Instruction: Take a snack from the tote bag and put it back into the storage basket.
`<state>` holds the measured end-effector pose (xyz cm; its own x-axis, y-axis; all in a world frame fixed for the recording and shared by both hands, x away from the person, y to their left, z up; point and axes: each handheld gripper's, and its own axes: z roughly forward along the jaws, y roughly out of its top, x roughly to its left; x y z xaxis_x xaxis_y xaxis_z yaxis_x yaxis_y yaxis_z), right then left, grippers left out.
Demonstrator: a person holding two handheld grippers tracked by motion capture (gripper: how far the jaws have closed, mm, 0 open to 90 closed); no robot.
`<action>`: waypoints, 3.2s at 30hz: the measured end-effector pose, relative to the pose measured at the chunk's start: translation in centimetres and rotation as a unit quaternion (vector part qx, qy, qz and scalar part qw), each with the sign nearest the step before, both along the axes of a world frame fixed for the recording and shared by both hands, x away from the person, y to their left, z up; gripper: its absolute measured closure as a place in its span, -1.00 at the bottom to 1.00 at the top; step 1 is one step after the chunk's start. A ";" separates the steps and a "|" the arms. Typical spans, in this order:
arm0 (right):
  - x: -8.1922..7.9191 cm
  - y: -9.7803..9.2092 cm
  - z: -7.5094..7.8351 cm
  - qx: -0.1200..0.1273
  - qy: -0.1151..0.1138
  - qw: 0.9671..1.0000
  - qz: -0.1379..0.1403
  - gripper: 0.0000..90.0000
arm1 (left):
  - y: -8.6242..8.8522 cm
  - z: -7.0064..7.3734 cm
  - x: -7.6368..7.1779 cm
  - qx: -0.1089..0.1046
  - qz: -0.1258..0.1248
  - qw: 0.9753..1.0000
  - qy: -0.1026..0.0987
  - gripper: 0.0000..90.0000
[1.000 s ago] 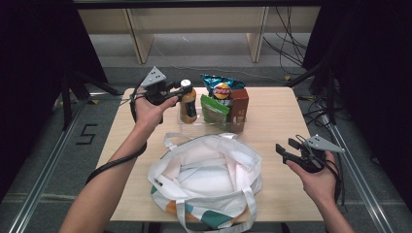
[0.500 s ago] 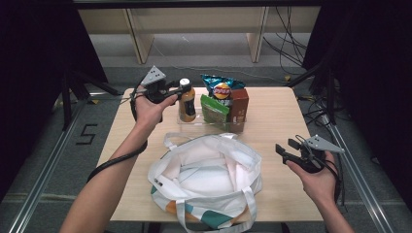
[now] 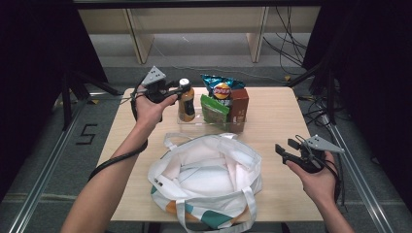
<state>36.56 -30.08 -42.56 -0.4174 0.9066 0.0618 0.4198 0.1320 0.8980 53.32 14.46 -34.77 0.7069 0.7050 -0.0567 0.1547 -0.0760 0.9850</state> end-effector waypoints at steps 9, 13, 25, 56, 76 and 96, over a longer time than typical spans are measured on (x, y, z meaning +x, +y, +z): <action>-0.1 0.0 0.1 0.004 0.001 1.000 0.004 -0.01 | 0.2 -0.3 0.2 0.000 0.004 1.000 0.002 0.31; -0.1 0.0 0.1 0.000 0.005 1.000 -0.003 -0.01 | 0.3 -0.4 0.3 0.003 0.008 1.000 0.003 0.31; -0.1 0.2 0.0 0.003 0.003 1.000 0.003 -0.01 | 0.3 -0.8 0.6 0.000 0.014 1.000 0.007 0.31; 0.1 -0.2 -0.1 -0.012 -0.007 1.000 0.012 -0.01 | 0.1 -2.2 1.2 0.010 0.021 1.000 0.012 0.31; 0.1 -0.1 -0.1 -0.007 -0.005 1.000 0.009 -0.01 | 0.1 -2.9 1.2 0.016 0.022 0.999 0.021 0.31; 0.0 0.0 -0.1 -0.006 0.000 1.000 0.013 -0.01 | -0.1 -3.5 1.2 0.018 0.022 0.999 0.028 0.31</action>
<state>36.57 -30.10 -42.68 -0.4404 0.8964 0.0503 0.4158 0.1540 0.8963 54.53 14.36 -38.26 0.6710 0.7381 -0.0702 0.2143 -0.1023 0.9714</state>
